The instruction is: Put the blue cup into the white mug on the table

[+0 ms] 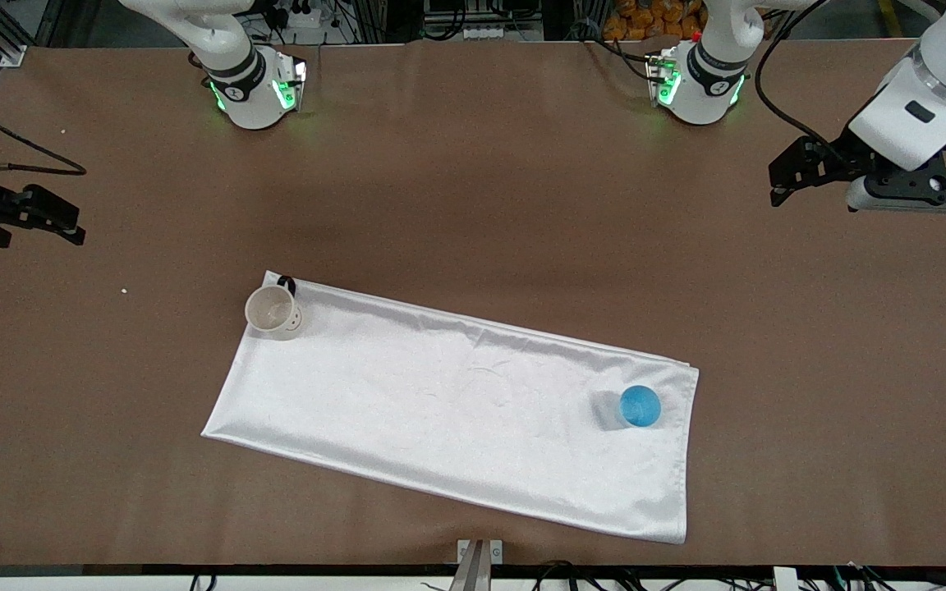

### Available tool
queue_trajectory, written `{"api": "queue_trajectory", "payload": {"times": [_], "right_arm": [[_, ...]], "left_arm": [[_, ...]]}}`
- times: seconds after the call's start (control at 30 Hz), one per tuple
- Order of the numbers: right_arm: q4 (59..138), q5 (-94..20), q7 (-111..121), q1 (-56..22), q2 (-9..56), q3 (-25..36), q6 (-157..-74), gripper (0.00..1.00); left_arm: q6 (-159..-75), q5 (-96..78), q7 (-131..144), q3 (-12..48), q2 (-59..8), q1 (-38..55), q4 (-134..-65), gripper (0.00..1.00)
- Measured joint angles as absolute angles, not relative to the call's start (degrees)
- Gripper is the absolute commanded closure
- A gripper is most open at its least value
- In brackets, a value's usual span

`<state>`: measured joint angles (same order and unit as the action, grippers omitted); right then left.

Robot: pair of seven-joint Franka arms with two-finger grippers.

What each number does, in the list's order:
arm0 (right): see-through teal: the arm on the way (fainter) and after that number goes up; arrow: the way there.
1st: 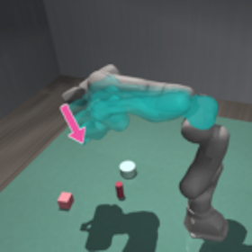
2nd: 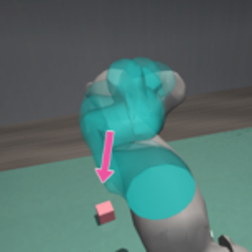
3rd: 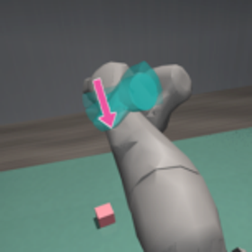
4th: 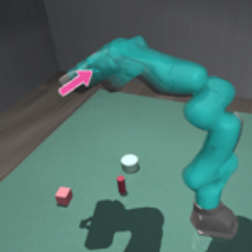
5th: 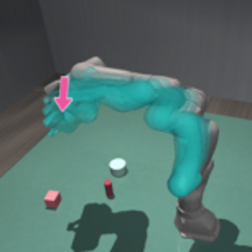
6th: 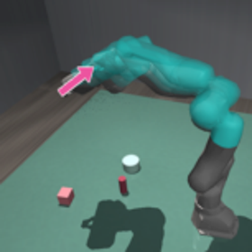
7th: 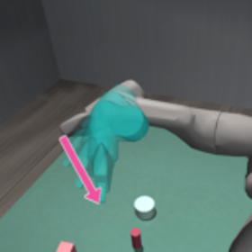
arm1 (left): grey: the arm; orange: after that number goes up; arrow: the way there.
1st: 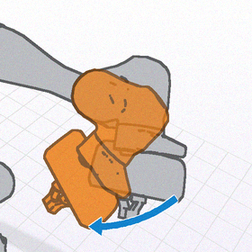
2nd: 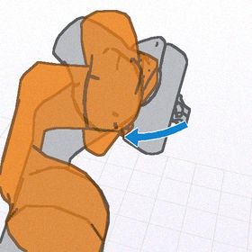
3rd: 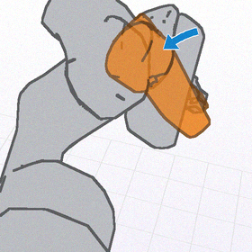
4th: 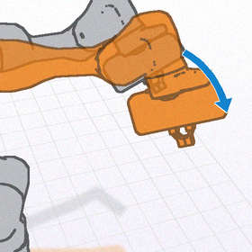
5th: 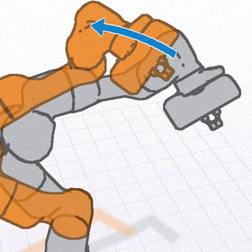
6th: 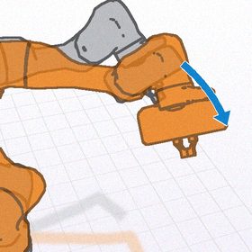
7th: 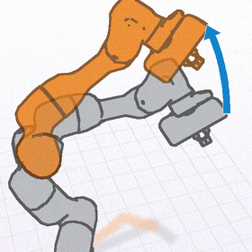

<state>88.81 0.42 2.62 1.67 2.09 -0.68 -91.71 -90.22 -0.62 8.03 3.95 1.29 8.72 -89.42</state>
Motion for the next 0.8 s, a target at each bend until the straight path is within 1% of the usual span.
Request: {"api": "queue_trajectory", "payload": {"times": [0.8], "right_arm": [[89.02, 0.4, 1.92, 1.53, 1.83, -0.39, -91.03, 0.0]], "left_arm": [[-90.22, -0.62, 8.01, 4.22, 0.95, 8.98, -90.24, 0.0]]}}
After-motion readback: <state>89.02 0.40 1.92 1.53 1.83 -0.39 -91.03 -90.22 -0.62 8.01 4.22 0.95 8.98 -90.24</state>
